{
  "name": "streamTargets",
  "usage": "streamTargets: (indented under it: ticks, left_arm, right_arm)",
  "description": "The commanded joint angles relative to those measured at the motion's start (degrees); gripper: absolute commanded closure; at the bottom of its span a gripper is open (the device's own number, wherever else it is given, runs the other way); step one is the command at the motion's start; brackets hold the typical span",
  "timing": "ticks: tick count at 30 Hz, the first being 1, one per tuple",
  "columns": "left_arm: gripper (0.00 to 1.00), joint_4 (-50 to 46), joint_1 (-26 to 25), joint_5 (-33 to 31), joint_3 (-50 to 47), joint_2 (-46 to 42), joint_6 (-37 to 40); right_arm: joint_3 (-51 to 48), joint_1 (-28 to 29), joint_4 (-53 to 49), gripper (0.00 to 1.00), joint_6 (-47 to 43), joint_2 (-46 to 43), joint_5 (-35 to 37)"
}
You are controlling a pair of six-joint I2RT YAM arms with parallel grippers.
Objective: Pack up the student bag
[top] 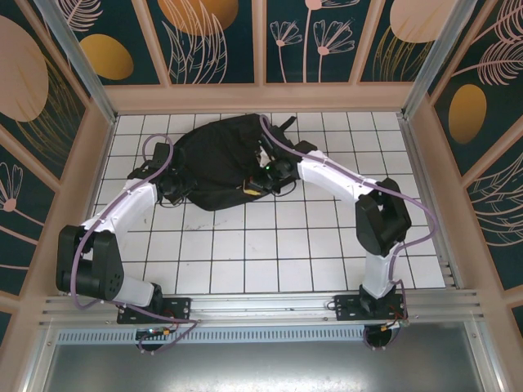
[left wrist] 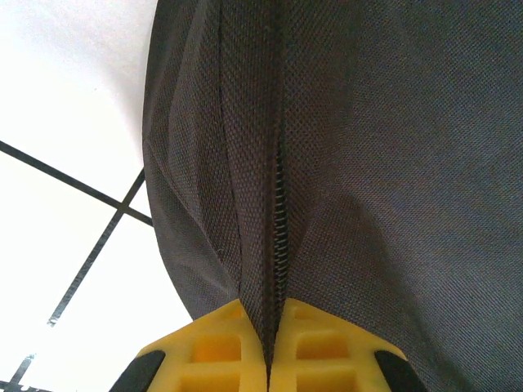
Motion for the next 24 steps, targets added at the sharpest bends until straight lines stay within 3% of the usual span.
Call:
streamTargets:
  ticks: [1,24]
  left_arm:
    - [1.0,-1.36,1.02,-4.9,-0.11,-1.7,1.62]
    - [1.0,3.44,0.83,1.19,-4.0,-2.09,1.07]
  right_arm:
    - [-1.73,-2.29,-5.83,1.0,-2.44,-4.12,3.64]
    - [-3.5,-4.33,-5.26,1.0,-4.79,-6.88,6.87]
